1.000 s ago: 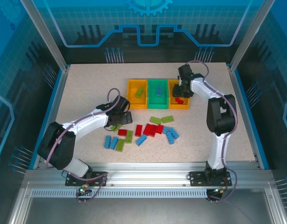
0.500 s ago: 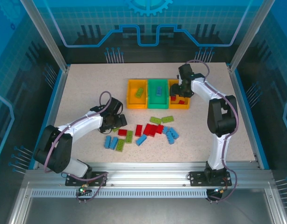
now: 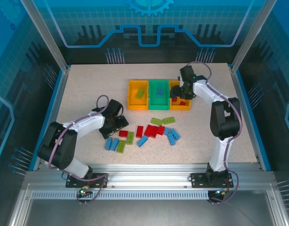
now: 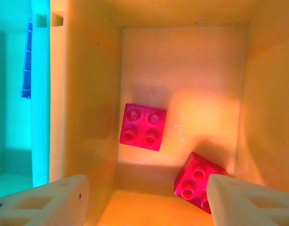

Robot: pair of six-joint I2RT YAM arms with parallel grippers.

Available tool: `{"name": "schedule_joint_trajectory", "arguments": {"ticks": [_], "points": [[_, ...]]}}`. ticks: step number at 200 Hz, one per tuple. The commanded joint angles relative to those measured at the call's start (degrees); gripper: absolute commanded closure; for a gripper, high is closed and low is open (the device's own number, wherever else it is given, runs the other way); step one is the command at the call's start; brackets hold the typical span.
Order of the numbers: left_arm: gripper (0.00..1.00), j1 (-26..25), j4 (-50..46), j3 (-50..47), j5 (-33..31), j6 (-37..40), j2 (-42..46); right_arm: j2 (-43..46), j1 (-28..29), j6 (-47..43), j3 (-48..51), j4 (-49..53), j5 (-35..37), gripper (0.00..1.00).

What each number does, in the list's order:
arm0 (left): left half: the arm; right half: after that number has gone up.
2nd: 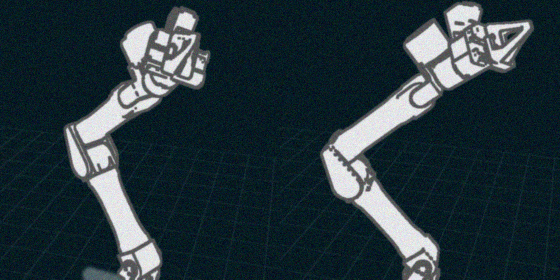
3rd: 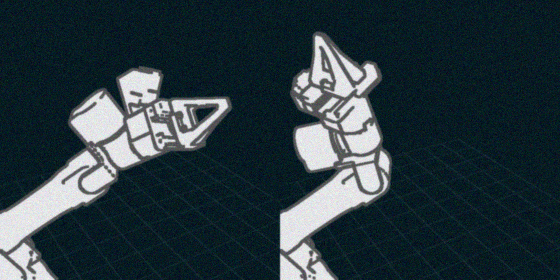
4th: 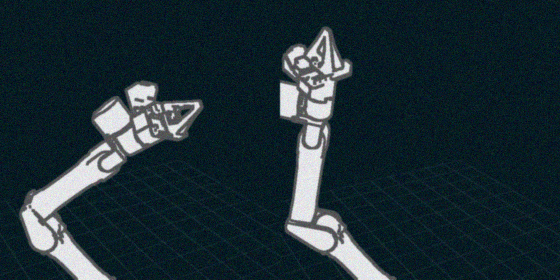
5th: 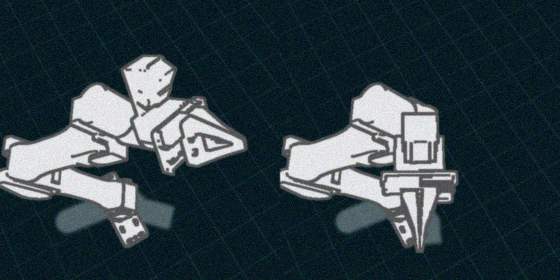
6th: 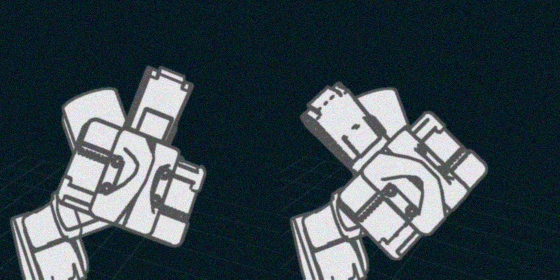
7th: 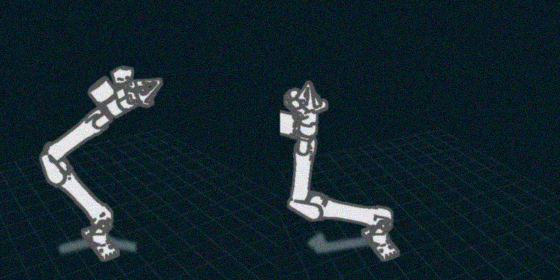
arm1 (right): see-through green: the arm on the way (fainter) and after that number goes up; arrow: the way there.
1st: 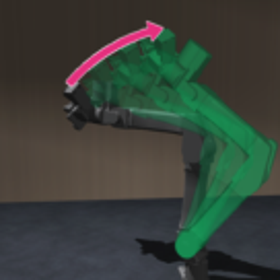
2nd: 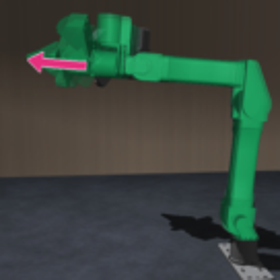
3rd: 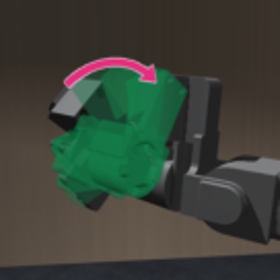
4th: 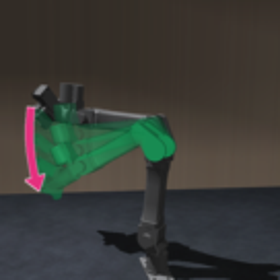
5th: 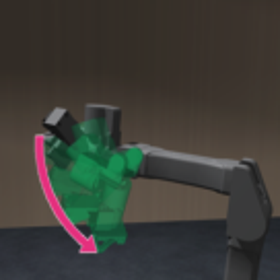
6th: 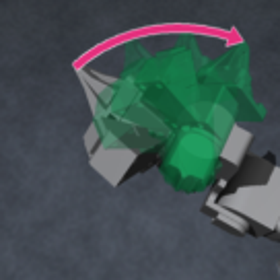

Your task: Sort the legos into containers by color

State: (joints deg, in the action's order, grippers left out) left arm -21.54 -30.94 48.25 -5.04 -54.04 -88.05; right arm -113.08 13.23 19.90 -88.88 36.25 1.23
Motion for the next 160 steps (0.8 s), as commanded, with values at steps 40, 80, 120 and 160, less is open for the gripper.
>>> {"name": "schedule_joint_trajectory", "arguments": {"ticks": [40, 80, 120, 160], "points": [[0.01, 0.42, 0.83, 0.86, -0.58, -7.31, -3.21, 4.56, 0.88, 1.02, 3.73, -3.39, -3.19, 0.32], [0.03, 0.62, 1.01, 2.55, -0.81, -6.78, -7.72, 7.79, 0.87, 0.40, 5.68, -4.51, -2.82, 0.31], [0.09, 0.95, 0.88, 5.33, -1.52, -5.45, -11.18, 9.62, 0.83, 0.31, 5.84, -4.36, -2.84, 0.31], [0.13, 1.79, 0.09, 7.41, -1.65, -2.96, -14.09, 11.12, 0.62, 0.23, 7.23, -4.34, -2.51, 0.30]]}}
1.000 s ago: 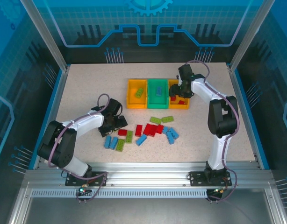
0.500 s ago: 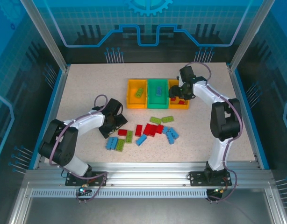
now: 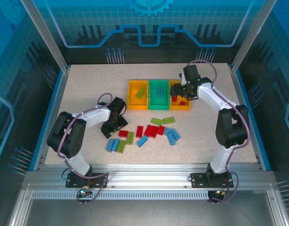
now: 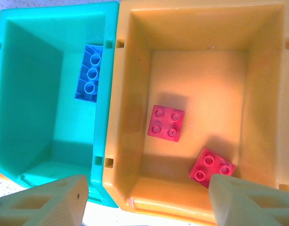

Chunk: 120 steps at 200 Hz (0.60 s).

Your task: Sort the legos into containers by color

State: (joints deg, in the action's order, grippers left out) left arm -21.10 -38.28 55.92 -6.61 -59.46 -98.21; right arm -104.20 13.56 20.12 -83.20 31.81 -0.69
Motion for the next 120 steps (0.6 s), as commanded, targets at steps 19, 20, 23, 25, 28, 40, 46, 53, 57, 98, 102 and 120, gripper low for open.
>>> {"name": "schedule_joint_trajectory", "arguments": {"ticks": [19, 20, 23, 25, 28, 40, 46, 53, 57, 98, 102, 120], "points": [[0.17, 1.59, 8.55, -0.41, 0.02, 3.07, -4.29, 2.69, 0.23, -0.12, 2.52, 0.18, 0.02, 0.30], [0.18, 1.59, 8.61, -0.39, 0.02, 3.09, -4.32, 2.69, 0.23, -0.15, 2.52, 0.18, 0.00, 0.30], [0.19, 1.63, 8.71, -0.45, -0.05, 3.23, -4.36, 2.70, 0.18, -0.17, 2.61, 0.32, 0.09, 0.30], [0.20, 1.67, 8.85, -0.46, -0.06, 3.33, -4.42, 2.71, 0.18, -0.17, 2.67, 0.39, 0.14, 0.30], [0.21, 1.73, 8.94, -0.41, -0.16, 3.49, -4.48, 2.69, 0.22, -0.12, 2.77, 0.54, 0.20, 0.30], [0.25, 1.77, 9.49, -0.46, -0.38, 3.94, -4.62, 2.73, 0.27, -0.15, 3.19, 1.08, -0.08, 0.30], [0.25, 1.77, 9.76, -0.41, -0.53, 4.29, -4.62, 2.86, 0.37, -0.08, 3.61, 1.21, -0.11, 0.30], [0.25, 1.81, 10.01, -0.41, -0.68, 4.52, -4.79, 3.24, 0.38, -0.08, 4.24, 1.25, 0.05, 0.30], [0.26, 1.79, 10.13, -0.41, -0.83, 4.61, -4.79, 3.49, 0.45, -0.04, 4.57, 1.24, 0.19, 0.30], [0.30, 1.81, 11.09, -0.09, -2.56, 6.12, -2.93, 6.06, 0.61, 0.01, 7.80, 1.74, 1.54, 0.30], [0.31, 1.77, 11.08, 0.02, -2.82, 6.44, -2.67, 6.39, 0.66, -0.04, 8.09, 1.75, 1.54, 0.30], [0.31, 1.77, 10.43, 1.13, -3.53, 8.04, -1.52, 7.25, 0.66, 0.01, 9.04, 2.05, 2.01, 0.30]]}}
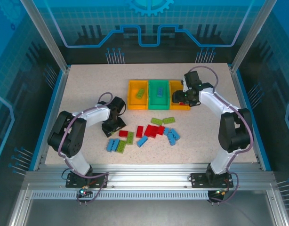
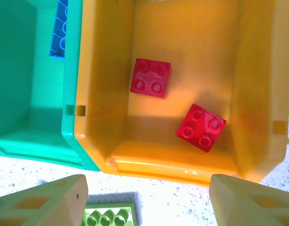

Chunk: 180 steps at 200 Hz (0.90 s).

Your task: Sort the legos into containers by color

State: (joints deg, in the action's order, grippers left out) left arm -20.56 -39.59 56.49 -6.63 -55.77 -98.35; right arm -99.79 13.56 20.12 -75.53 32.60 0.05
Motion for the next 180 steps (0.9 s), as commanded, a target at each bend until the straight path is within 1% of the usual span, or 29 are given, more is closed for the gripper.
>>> {"name": "schedule_joint_trajectory", "arguments": {"ticks": [1, 52, 87, 138, 180], "points": [[0.31, 1.22, 11.60, 0.65, -3.54, 4.39, -1.36, 2.84, 0.67, 0.01, 1.45, 1.29, 1.26, 0.30], [0.30, 0.55, 8.64, 5.53, -4.27, 8.91, 1.90, 4.34, 0.60, -0.27, 3.47, 1.68, 2.93, 0.30], [0.29, -1.40, 7.07, 12.42, -6.54, 13.76, 2.52, 4.93, 0.58, 0.22, 4.37, 1.68, 2.68, 0.30], [0.28, -3.15, 7.72, 27.03, -5.09, 22.73, -5.29, 8.13, 1.92, 0.43, 8.11, 2.00, 2.04, 0.30], [0.27, -3.67, 7.96, 36.91, -4.11, 26.93, -13.85, 9.35, 5.03, 1.37, 12.40, 0.87, -0.99, 0.30]]}}
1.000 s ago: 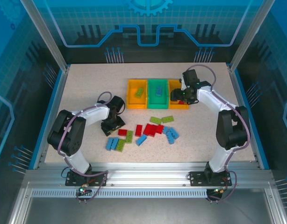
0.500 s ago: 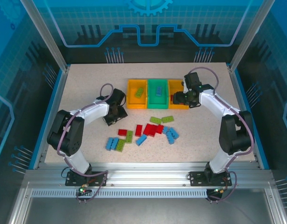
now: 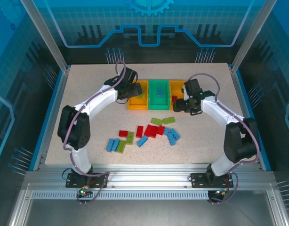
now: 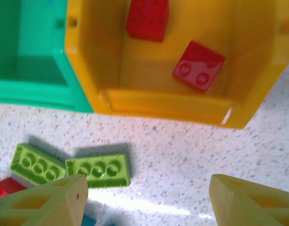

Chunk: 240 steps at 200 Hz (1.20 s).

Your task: Sort the legos into containers by color

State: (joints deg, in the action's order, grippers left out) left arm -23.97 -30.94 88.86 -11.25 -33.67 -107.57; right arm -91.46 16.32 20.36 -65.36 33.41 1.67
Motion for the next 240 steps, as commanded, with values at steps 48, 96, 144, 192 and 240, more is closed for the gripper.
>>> {"name": "schedule_joint_trajectory", "arguments": {"ticks": [48, 96, 144, 192, 240], "points": [[0.24, -0.26, -1.56, 11.97, 0.87, 6.21, -11.47, -2.15, 5.55, 1.62, 4.10, -3.93, -7.09, 0.28], [0.18, -0.35, -2.07, 12.01, 0.63, 4.60, -10.92, -6.08, 6.31, 0.10, 2.87, -3.11, -6.22, 0.26], [0.05, -0.48, 0.63, 3.21, 0.00, 2.32, -2.25, -8.18, 9.15, -3.09, 1.69, -2.32, -4.39, 0.19], [0.01, -0.72, 1.84, -6.48, -1.04, 3.14, 6.17, -6.94, 10.22, -2.08, 2.33, 0.14, -3.76, 0.19], [0.01, -1.04, 3.85, -17.40, -2.88, 2.44, 13.70, -4.24, 13.43, 1.61, 1.23, 4.28, -2.76, 0.22]]}}
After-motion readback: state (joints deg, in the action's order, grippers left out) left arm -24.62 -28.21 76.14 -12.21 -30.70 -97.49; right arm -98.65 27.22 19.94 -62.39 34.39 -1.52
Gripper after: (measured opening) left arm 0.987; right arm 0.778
